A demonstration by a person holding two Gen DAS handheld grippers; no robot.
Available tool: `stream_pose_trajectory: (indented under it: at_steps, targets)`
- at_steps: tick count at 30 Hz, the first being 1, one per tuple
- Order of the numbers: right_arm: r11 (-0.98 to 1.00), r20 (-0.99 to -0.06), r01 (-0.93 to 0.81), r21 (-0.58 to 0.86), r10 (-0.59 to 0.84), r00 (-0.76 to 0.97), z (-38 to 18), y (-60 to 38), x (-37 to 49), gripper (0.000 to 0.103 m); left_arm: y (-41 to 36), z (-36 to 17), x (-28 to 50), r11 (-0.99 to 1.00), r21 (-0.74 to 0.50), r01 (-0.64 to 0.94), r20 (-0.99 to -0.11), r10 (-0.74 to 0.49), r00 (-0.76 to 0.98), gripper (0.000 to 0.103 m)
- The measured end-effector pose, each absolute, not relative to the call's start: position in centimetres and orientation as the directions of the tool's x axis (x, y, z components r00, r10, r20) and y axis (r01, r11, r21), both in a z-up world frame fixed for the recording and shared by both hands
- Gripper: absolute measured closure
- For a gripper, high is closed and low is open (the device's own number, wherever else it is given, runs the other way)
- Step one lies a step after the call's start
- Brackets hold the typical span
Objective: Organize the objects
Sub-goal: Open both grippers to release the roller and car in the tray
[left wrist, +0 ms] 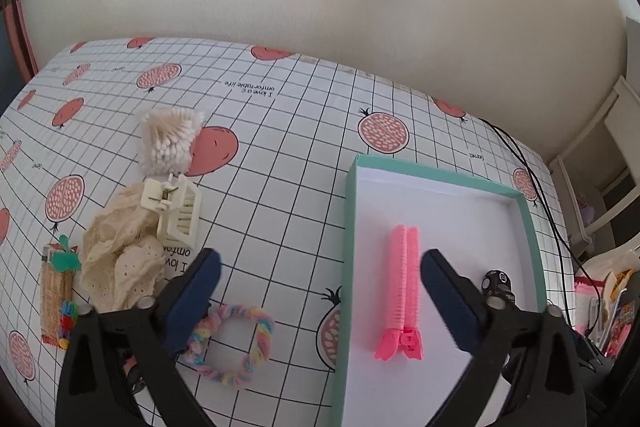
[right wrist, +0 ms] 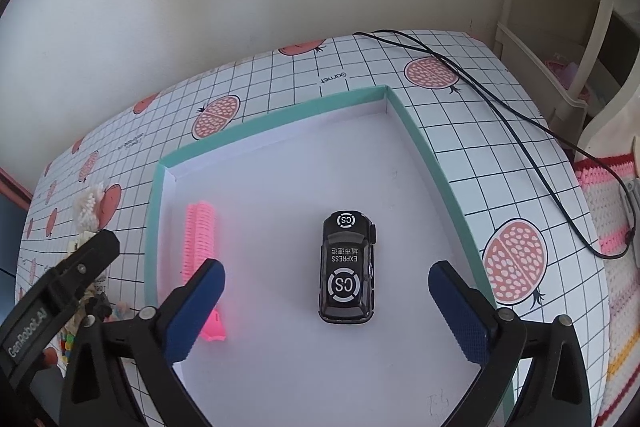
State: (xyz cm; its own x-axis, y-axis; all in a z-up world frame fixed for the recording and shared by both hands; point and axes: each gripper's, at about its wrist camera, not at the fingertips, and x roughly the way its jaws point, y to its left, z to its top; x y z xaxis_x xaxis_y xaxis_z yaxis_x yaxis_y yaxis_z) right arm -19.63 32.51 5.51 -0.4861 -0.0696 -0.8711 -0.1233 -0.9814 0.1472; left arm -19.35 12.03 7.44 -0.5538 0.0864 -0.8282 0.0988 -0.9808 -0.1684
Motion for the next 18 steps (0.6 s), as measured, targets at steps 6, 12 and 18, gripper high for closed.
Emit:
stream_pose_trajectory:
  at_steps: [6, 12, 18]
  targets:
    - [-0.982, -0.872, -0.125, 0.142, -0.064, -0.485, 5.51, 32.60, -19.70, 0.000, 12.00, 7.55, -19.39, -0.980, -0.170, 0.102, -0.824, 0.085, -0.561, 0.000]
    - [-0.983, -0.874, -0.126, 0.131, -0.054, -0.484, 5.47, 32.75, -19.76, 0.000, 11.63, 7.56, -19.36, -0.978, -0.174, 0.114, -0.823, 0.080, -0.562, 0.000]
    - [-0.983, -0.867, -0.114, 0.143, -0.069, -0.494, 6.27, 32.33, -19.71, 0.000, 11.37, 8.04, -19.36, -0.976, -0.185, 0.113, -0.818, 0.089, -0.569, 0.000]
